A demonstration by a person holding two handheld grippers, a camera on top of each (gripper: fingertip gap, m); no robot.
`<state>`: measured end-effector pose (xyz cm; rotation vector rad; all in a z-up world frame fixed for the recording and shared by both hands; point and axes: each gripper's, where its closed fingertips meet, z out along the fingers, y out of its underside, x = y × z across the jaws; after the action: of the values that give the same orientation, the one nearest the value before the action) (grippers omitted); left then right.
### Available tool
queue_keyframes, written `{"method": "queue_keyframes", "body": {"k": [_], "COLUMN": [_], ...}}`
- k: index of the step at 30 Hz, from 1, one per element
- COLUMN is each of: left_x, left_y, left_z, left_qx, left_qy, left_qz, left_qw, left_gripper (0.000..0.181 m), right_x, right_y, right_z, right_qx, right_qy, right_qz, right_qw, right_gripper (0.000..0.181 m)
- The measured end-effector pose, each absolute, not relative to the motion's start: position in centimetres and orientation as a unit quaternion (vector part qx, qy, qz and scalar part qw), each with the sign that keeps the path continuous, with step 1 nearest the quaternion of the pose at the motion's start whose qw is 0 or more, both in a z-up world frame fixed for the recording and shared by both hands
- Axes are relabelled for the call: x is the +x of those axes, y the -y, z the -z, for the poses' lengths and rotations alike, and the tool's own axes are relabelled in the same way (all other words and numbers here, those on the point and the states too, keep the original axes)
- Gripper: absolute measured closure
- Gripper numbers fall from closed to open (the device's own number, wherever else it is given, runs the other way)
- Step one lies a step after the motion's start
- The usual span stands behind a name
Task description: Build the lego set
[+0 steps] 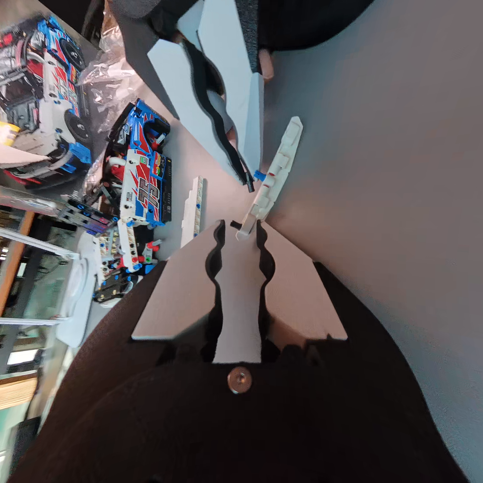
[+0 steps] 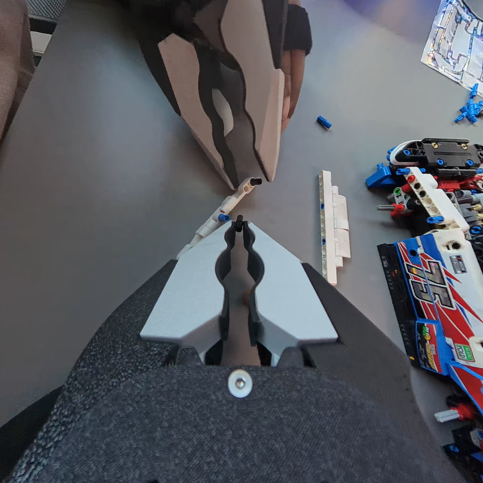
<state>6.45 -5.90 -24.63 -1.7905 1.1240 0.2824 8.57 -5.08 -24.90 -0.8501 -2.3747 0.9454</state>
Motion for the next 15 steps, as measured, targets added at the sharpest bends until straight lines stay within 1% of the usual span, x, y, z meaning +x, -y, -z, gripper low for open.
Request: {"method": "queue_keyframes", "body": {"k": [1,3,5,7,11,15], "left_x": [6.5,6.6,6.4,6.4,6.9,6.1], "left_y": [6.0,6.2,6.3,6.4,6.9,7.4], "left_z": [24.6,24.6,24.7,24.9,25.2,25.4], "left_qx": [-0.749,-0.772,-0.789,-0.799,-0.810,-0.837], "left_qy": [-0.444,-0.415,-0.392,-0.385,-0.384,-0.358], "left_qz": [-0.083,-0.026,0.010,0.032,0.072,0.101], "left_qw": [0.484,0.482,0.474,0.461,0.437,0.401], "left_gripper": [0.157,0.153,0.154,0.152,0.159,0.156], "right_x": [8.6,8.6,8.7,8.7,8.7,8.7], "right_y": [5.3,5.7,6.2,6.5,6.5,5.7], "right_z": [24.9,24.9,24.8,24.7,24.7,24.7], "right_qx": [-0.303,-0.294,-0.287,-0.282,-0.283,-0.297], "right_qy": [0.861,0.863,0.863,0.862,0.862,0.857], "right_qz": [-0.343,-0.346,-0.353,-0.360,-0.362,-0.361], "right_qw": [0.223,0.223,0.220,0.217,0.216,0.217], "right_gripper": [0.178,0.178,0.178,0.178,0.178,0.178]}}
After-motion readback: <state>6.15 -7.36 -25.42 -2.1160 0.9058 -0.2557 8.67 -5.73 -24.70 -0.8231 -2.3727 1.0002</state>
